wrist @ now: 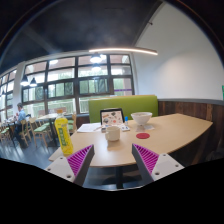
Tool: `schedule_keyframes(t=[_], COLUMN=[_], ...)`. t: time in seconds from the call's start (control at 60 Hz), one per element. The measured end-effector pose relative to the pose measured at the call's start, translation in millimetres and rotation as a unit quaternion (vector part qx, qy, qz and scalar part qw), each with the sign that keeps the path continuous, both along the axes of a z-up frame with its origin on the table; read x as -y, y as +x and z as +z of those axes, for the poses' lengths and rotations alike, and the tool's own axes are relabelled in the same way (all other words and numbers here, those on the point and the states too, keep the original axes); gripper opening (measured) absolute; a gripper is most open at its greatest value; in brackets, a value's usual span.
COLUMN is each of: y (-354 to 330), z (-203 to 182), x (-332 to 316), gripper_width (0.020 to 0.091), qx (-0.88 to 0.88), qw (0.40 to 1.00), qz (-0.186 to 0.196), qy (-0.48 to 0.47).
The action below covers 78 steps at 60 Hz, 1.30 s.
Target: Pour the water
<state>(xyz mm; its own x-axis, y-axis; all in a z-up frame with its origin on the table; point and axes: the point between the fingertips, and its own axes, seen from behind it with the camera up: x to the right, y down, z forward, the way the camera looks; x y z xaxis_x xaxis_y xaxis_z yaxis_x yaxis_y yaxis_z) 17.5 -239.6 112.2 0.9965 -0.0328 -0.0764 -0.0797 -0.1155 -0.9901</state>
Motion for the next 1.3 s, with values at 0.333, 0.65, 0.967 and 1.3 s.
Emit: schedule_keyframes(t=[0.333,0.65,0.967,1.3], y=[-74.2,-208.2,-235.1,-234.1], z=[-19.1,-21.4,-10.7,-15.5], x=[-17.2,-123.0,-232.2,-265.5], gripper_width=[0.0824,0.0816,0.0436,0.0266], qx=[0.030,0.039,0.065,0.052], qw=[0.995,0.990,0.993,0.991], qz=[0.093,0.129,0.087,0.123], qy=[-0.004,0.045,0.036,0.015])
